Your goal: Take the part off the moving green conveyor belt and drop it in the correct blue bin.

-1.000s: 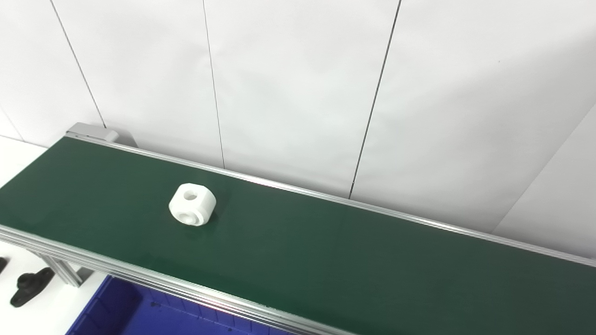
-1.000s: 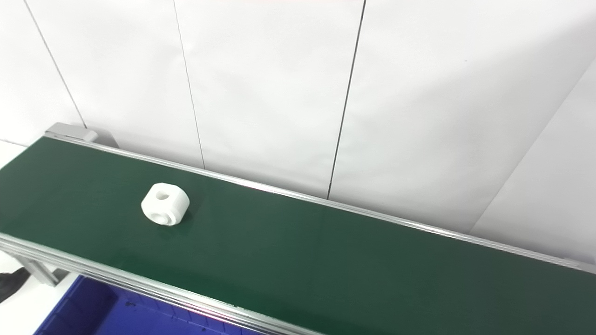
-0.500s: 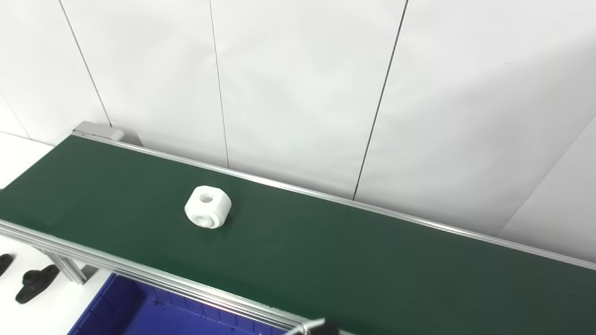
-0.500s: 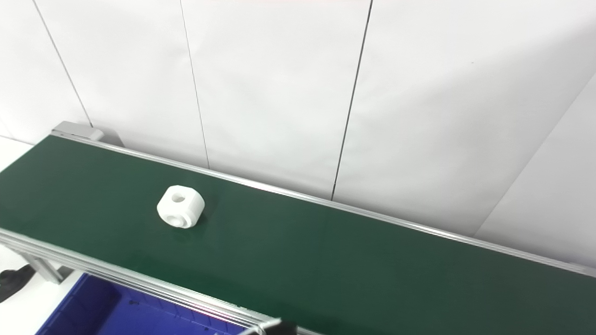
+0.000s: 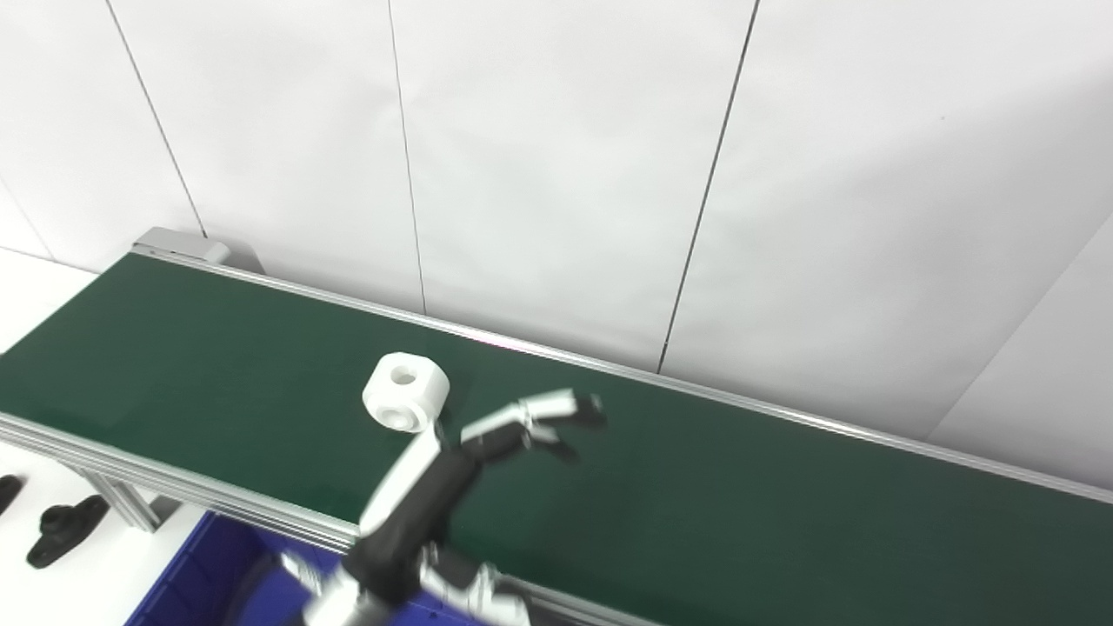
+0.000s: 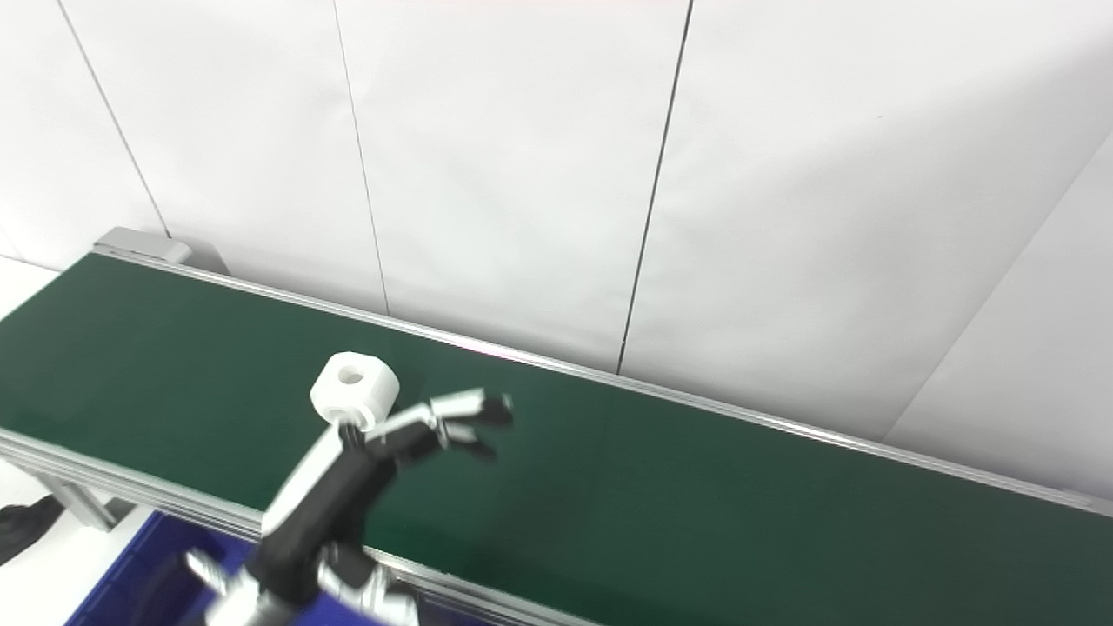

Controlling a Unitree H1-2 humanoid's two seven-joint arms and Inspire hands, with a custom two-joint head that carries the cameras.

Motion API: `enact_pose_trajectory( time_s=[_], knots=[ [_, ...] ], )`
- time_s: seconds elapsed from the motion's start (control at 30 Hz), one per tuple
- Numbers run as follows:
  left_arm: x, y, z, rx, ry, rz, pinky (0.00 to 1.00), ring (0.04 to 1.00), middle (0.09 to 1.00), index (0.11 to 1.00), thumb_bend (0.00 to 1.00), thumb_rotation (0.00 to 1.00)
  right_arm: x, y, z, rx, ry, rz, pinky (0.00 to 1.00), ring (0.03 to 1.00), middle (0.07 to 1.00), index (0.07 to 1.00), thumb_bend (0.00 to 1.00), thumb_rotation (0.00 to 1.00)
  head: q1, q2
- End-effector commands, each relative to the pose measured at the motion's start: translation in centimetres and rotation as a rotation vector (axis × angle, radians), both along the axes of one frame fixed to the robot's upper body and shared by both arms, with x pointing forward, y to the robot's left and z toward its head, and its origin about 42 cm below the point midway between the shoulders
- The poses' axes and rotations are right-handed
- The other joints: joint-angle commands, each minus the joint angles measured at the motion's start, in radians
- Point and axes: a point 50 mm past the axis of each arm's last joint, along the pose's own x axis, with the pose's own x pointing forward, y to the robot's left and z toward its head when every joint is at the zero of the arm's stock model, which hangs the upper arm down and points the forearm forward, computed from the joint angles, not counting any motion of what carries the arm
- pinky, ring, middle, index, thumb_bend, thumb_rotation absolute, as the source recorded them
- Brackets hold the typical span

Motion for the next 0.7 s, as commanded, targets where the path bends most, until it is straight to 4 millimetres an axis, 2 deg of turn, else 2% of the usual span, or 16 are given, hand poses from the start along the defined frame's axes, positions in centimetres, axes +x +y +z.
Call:
enact_pose_trajectory(
  time_s=[0.0, 0.1, 0.27, 0.37, 0.47, 0.67],
  knots=[
    [0.8, 0.3, 1.2, 0.08, -0.055, 0.001, 0.72, 0.854, 0.855, 0.793, 1.0, 0.44, 0.3, 0.4, 1.1, 0.05, -0.072, 0.005, 0.97, 0.997, 1.0, 1.0, 0.86, 0.98, -0.002, 0.002],
    [2.9, 0.7, 1.8, 0.27, -0.12, 0.019, 0.76, 0.879, 0.883, 0.837, 1.0, 0.49, 0.3, 0.3, 1.1, 0.051, -0.069, 0.004, 0.98, 0.996, 1.0, 1.0, 0.87, 0.98, -0.004, 0.004],
    [5.6, 1.0, 2.6, 0.459, -0.181, 0.045, 0.83, 0.899, 0.9, 0.863, 0.98, 0.49, 0.2, 0.3, 1.0, 0.051, -0.066, 0.004, 0.98, 0.994, 1.0, 1.0, 0.87, 0.97, -0.004, 0.007],
    [7.7, 1.4, 3.0, 0.575, -0.213, 0.051, 0.83, 0.892, 0.897, 0.853, 0.97, 0.46, 0.1, 0.3, 1.1, 0.053, -0.065, 0.005, 0.98, 0.994, 1.0, 1.0, 0.87, 0.97, -0.003, 0.009],
    [9.9, 2.1, 3.2, 0.703, -0.226, 0.061, 0.81, 0.871, 0.882, 0.828, 1.0, 0.39, 0.1, 0.3, 1.2, 0.056, -0.066, 0.008, 0.97, 0.995, 1.0, 1.0, 0.86, 0.97, -0.006, 0.011],
    [12.4, 2.8, 3.0, 0.841, -0.211, 0.076, 0.8, 0.86, 0.865, 0.806, 1.0, 0.35, 0.0, 0.4, 1.2, 0.062, -0.064, 0.006, 0.96, 0.987, 1.0, 1.0, 0.87, 0.97, -0.009, 0.014]
  ],
)
